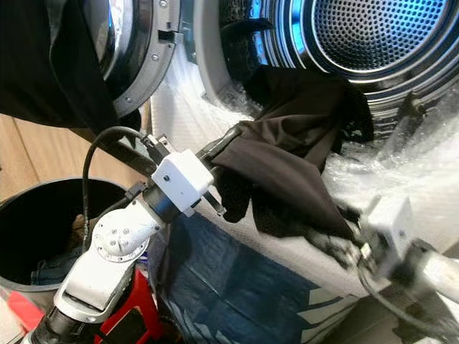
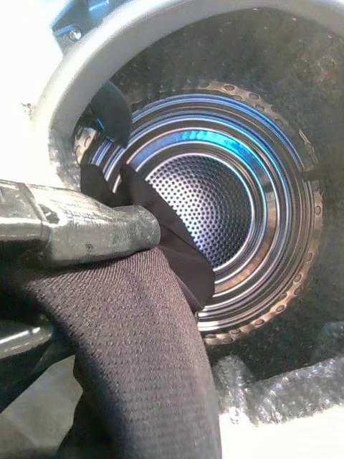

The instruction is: Clothes washing

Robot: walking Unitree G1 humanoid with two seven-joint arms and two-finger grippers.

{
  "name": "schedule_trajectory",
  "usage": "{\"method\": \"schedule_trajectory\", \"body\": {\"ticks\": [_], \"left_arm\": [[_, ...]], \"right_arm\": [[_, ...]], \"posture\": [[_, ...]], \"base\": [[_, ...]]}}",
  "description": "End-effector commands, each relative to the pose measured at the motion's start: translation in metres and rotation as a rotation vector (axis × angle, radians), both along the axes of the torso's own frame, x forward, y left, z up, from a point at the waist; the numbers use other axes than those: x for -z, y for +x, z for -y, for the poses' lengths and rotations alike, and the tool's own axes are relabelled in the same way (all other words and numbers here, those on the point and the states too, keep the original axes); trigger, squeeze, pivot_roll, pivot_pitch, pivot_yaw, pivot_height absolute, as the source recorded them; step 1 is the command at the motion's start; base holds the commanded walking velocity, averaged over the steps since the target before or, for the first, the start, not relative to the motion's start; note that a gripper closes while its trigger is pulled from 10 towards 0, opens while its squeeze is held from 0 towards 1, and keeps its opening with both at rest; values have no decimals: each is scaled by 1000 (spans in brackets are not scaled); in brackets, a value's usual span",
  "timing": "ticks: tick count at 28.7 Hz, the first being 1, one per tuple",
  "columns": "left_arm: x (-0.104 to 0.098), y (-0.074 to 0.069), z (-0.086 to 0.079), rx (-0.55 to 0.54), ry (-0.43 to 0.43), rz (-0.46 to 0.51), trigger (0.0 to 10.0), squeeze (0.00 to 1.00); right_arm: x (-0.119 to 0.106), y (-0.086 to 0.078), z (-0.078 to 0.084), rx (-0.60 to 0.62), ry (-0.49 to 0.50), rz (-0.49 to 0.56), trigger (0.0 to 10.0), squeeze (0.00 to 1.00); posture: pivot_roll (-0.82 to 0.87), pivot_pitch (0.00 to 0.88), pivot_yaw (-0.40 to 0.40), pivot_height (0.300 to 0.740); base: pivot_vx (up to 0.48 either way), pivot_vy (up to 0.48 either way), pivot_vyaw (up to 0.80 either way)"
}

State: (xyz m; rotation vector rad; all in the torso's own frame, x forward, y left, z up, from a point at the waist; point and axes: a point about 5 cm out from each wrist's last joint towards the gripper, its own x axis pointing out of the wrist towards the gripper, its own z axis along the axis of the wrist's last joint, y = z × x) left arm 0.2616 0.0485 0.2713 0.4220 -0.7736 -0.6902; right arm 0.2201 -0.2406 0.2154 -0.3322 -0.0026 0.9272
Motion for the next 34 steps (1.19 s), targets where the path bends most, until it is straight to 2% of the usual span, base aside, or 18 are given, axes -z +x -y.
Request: {"method": "schedule_trajectory", "body": {"ticks": [1,4,7,10,13,14,15,16,17,19,20,21,25,29,30,32,33,34], "left_arm": [[-8,1,-7,-25,-34,21,0,0],[-9,3,-7,-27,-34,18,0,0],[-9,4,-7,-24,-30,14,0,0],[-8,5,-7,-29,-19,12,0,0],[-11,9,-17,-84,-51,17,0,0],[-12,11,-20,-101,-58,22,0,0],[-15,12,-23,-121,-79,22,0,0],[-22,16,-33,-167,-149,32,0,0],[-25,16,-37,-183,-180,35,0,0],[-28,17,-40,-183,-211,34,0,0],[-36,17,-50,-189,-301,25,0,0],[-38,17,-54,-191,-328,21,0,0],[-54,19,-90,-283,-472,56,0,0],[-59,21,-104,-304,-498,57,0,0],[-58,22,-103,-294,-486,47,0,0],[-58,22,-102,-286,-478,41,0,0],[-56,22,-98,-270,-464,29,0,0],[-55,22,-96,-258,-463,19,0,0]], "right_arm": [[9,-5,11,27,-57,-56,10000,0],[20,-12,7,-2,-70,-95,10000,0],[16,-9,8,28,-29,-62,10000,0],[-12,2,5,49,100,67,10000,0],[-35,4,18,95,248,155,10000,0],[-35,3,19,93,240,152,10000,0],[-31,1,19,87,205,132,10000,0],[-17,-1,18,77,101,73,10000,0],[-12,-2,18,75,69,50,10000,0],[-10,-3,17,69,73,37,10000,0],[-5,-6,14,59,96,11,10000,0],[-4,-7,13,59,103,5,10000,0],[7,-12,7,90,162,-36,10000,0],[12,-13,3,105,187,-42,10000,0],[12,-11,3,117,189,-41,10000,459],[12,-10,3,125,190,-40,10000,459],[11,-7,3,138,201,-36,10000,945],[10,-6,3,140,209,-31,10000,1000]], "posture": [[113,0,-154,740],[108,0,-151,740],[105,6,-147,740],[103,12,-144,740],[114,15,-149,740],[116,19,-151,740],[116,19,-151,740],[112,23,-152,740],[112,23,-152,740],[115,26,-157,740],[118,30,-159,740],[118,30,-159,740],[117,35,-153,740],[112,36,-145,740],[113,36,-146,740],[113,36,-146,740],[113,37,-146,740],[116,37,-147,740]], "base": [[0,0,0],[0,0,0],[0,0,0],[0,0,0],[0,0,0],[0,0,0],[0,0,0],[0,0,0],[0,0,0],[0,0,0],[0,0,0],[0,0,0],[0,0,0],[0,0,0],[0,0,0],[0,0,0],[0,0,0],[0,0,0]]}}
